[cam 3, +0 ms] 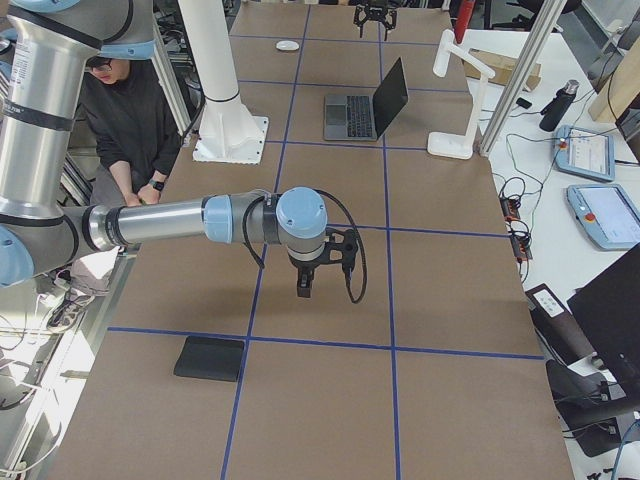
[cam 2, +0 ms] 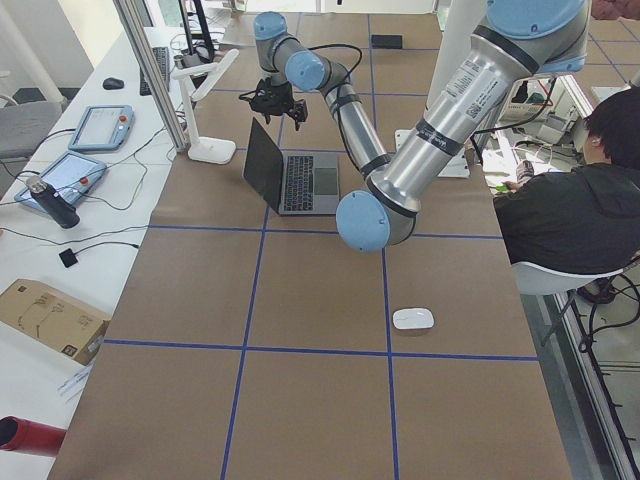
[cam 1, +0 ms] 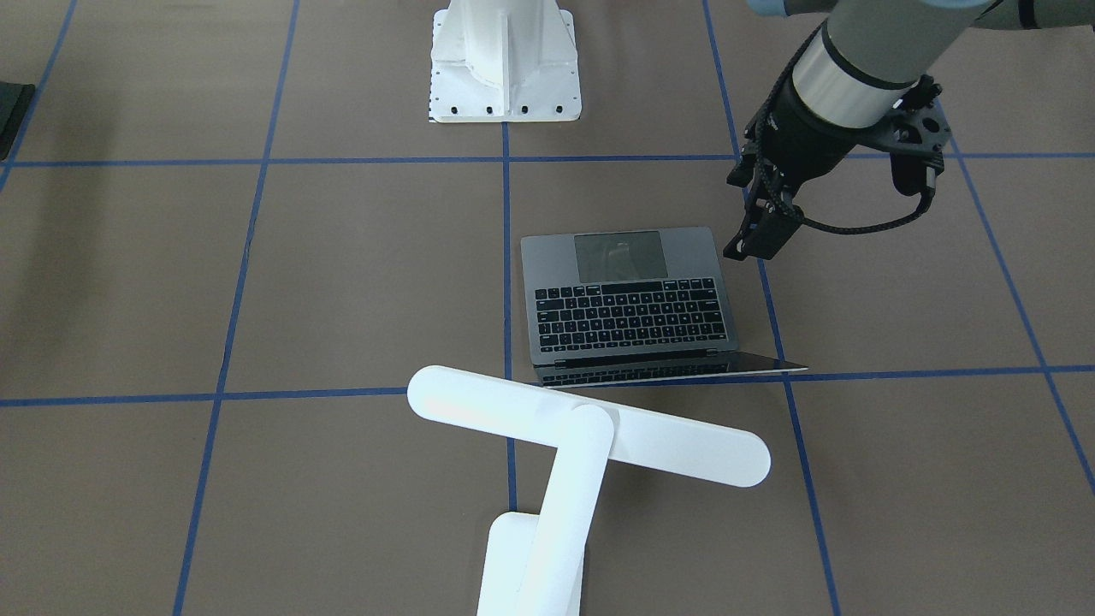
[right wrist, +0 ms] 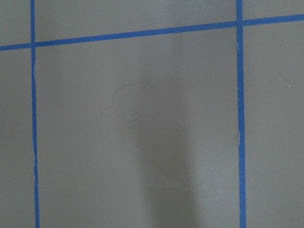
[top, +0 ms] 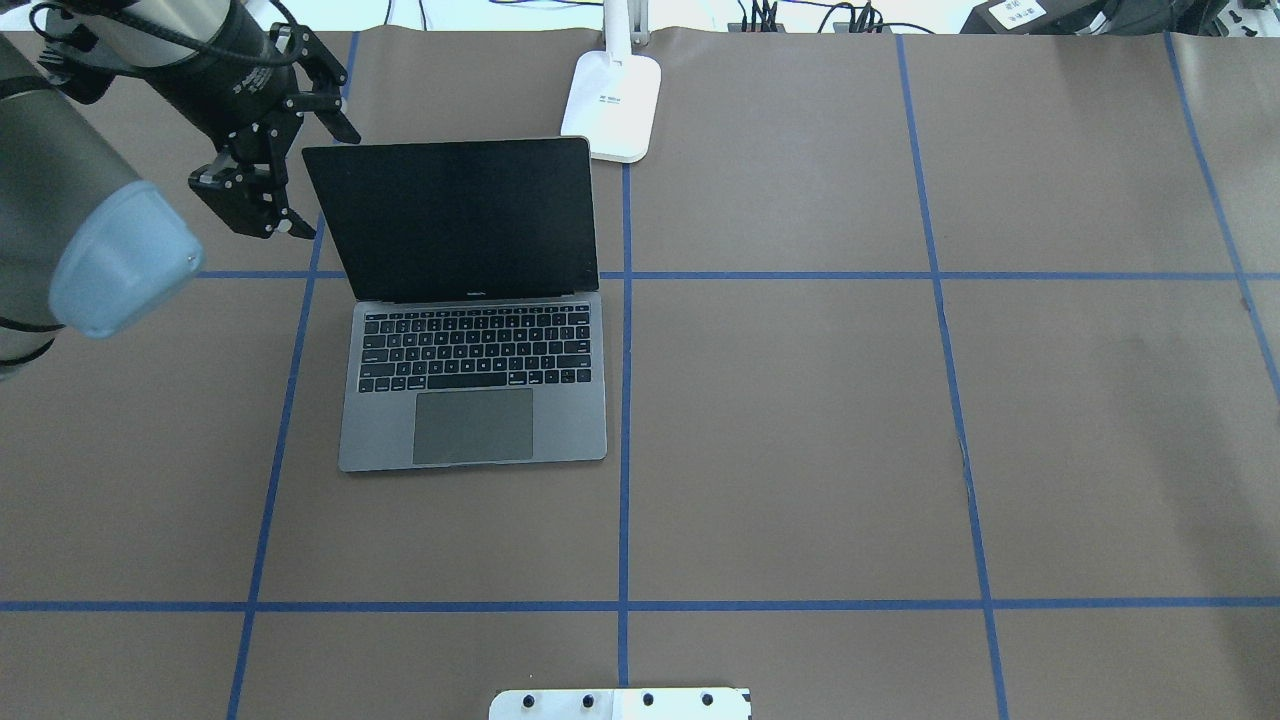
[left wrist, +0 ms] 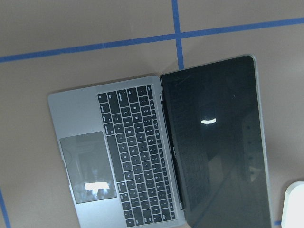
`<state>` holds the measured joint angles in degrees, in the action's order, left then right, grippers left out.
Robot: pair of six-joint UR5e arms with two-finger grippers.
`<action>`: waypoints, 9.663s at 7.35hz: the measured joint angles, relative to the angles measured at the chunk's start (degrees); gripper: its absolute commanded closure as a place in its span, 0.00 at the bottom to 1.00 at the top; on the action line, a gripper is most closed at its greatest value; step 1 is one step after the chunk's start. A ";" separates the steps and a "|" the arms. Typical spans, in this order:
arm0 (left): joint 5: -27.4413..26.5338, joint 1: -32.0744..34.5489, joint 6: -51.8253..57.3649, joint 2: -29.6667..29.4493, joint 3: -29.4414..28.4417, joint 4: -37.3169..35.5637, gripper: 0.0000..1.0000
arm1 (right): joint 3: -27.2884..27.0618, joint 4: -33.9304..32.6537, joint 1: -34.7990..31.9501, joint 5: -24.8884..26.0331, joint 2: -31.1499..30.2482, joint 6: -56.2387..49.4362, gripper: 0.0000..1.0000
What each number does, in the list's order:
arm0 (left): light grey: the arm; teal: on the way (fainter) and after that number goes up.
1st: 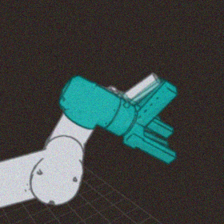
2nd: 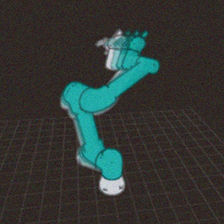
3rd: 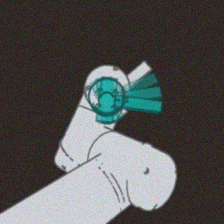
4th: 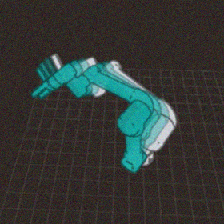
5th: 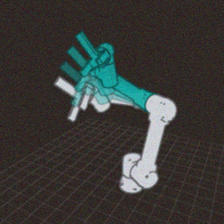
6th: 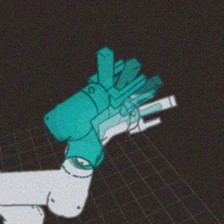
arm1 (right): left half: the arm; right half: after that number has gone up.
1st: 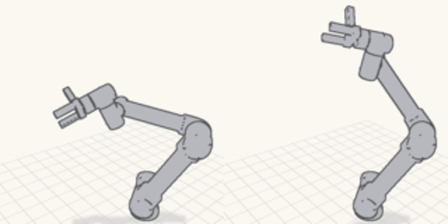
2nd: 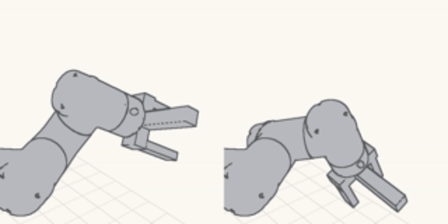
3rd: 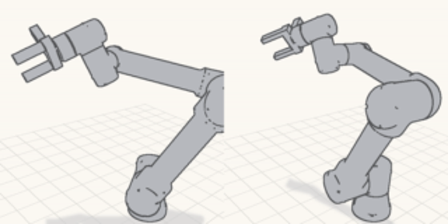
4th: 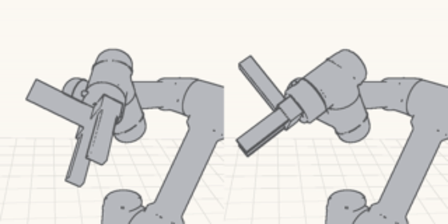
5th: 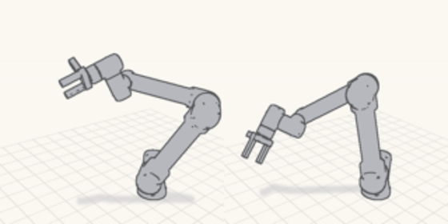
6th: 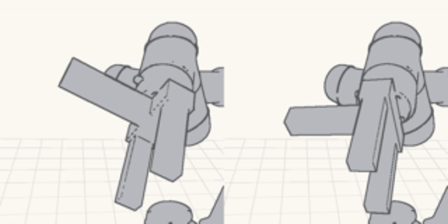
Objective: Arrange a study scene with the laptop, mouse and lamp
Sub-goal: 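Open the left gripper and withdraw it from the laptop, then bring the black mouse pad in with the right gripper toward the laptop, then lower the black mouse pad beside the laptop with the right gripper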
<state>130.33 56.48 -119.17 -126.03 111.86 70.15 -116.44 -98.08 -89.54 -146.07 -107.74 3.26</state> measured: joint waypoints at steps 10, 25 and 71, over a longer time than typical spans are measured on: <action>-6.92 0.96 50.16 14.42 6.04 0.60 0.00 | 20.02 -0.62 0.67 -1.21 -8.16 -44.17 0.01; -7.29 1.01 55.07 16.81 9.77 0.51 0.00 | 36.02 -0.54 12.63 -6.24 -2.33 -61.93 0.06; -14.58 8.47 60.81 20.03 1.02 3.73 0.00 | 46.42 24.54 47.86 7.44 64.30 58.18 1.00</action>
<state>115.75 64.95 -58.36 -106.00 112.88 73.89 -70.02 -73.53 -41.68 -138.63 -43.44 61.44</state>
